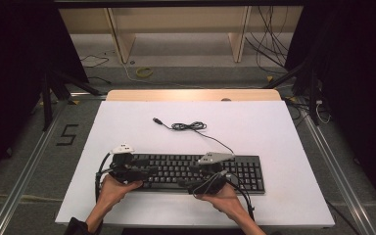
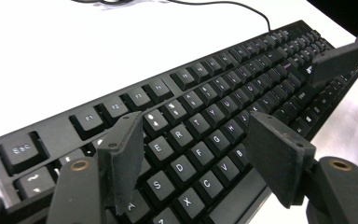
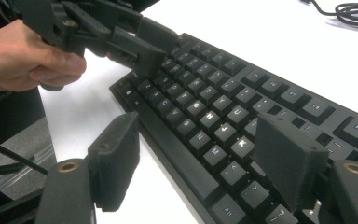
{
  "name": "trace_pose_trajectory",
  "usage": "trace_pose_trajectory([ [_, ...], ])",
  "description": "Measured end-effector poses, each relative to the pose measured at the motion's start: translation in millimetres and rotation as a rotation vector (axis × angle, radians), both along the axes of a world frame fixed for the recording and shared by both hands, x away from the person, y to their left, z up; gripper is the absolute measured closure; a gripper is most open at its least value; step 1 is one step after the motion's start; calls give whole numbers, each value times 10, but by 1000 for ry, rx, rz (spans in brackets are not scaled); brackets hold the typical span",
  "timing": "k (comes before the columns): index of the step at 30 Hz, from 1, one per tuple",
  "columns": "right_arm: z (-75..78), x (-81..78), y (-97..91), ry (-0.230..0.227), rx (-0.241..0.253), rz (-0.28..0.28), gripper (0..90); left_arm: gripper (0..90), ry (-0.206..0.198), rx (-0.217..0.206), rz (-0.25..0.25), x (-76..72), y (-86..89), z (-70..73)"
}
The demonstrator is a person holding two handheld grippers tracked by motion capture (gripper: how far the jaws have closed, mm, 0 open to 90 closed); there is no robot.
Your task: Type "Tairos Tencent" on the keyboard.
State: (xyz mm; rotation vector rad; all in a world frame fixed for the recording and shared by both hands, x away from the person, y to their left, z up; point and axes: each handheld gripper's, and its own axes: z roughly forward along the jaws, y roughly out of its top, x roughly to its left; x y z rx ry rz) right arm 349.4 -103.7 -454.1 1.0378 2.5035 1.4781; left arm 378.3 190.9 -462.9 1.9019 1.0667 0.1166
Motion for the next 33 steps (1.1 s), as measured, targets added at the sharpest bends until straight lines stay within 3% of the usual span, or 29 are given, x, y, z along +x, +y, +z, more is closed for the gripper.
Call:
trace_pose_trajectory([
  [17,-2,-3,8,0,1,1,319,338,14,20,45,128,67,31],
  [25,-3,-6,13,4,2,1,319,489,42,57,41,183,58,13],
  [33,-5,-5,14,1,-1,4,319,708,47,102,-8,195,0,-17],
])
